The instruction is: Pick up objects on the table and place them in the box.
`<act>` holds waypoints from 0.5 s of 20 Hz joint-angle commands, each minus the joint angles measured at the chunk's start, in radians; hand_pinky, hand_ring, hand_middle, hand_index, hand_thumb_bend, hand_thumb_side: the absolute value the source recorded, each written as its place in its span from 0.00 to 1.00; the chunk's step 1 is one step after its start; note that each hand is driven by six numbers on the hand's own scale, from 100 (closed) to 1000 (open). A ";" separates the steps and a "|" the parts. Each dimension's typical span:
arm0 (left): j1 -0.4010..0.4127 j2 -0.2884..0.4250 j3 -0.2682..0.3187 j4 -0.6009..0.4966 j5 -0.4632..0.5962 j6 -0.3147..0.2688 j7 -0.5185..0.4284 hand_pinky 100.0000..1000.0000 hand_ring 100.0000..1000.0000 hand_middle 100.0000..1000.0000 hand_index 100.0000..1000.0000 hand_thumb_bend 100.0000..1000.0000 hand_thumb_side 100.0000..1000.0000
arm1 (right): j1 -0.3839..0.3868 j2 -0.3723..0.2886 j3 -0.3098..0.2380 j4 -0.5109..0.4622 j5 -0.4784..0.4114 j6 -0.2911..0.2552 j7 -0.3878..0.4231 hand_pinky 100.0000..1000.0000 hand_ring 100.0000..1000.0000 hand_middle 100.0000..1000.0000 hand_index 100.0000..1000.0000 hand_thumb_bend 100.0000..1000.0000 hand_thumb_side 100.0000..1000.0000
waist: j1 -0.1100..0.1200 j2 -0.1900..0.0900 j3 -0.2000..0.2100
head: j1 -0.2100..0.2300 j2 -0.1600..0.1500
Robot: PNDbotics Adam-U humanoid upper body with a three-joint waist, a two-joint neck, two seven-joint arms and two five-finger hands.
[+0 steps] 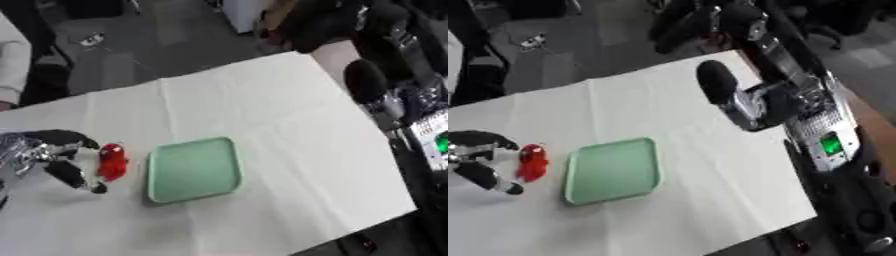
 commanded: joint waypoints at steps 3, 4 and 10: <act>-0.028 -0.009 0.047 0.026 -0.044 -0.011 0.061 0.53 0.68 0.93 0.98 0.69 0.59 | -0.033 0.003 -0.003 -0.015 -0.009 0.000 0.004 0.58 0.62 0.60 0.67 0.00 0.78 | -0.003 -0.010 -0.007 | 0.016 -0.010; -0.030 -0.015 0.055 0.036 -0.050 -0.015 0.071 0.53 0.68 0.93 0.98 0.70 0.59 | -0.034 0.005 -0.003 -0.015 -0.010 0.001 0.005 0.58 0.62 0.60 0.67 0.00 0.78 | -0.003 -0.009 -0.009 | 0.019 -0.011; -0.027 -0.052 0.105 0.126 -0.046 -0.050 0.105 0.53 0.67 0.90 0.97 0.68 0.57 | -0.054 0.026 0.002 -0.015 -0.021 0.002 0.011 0.58 0.61 0.60 0.67 0.00 0.78 | -0.005 0.002 -0.034 | 0.047 -0.018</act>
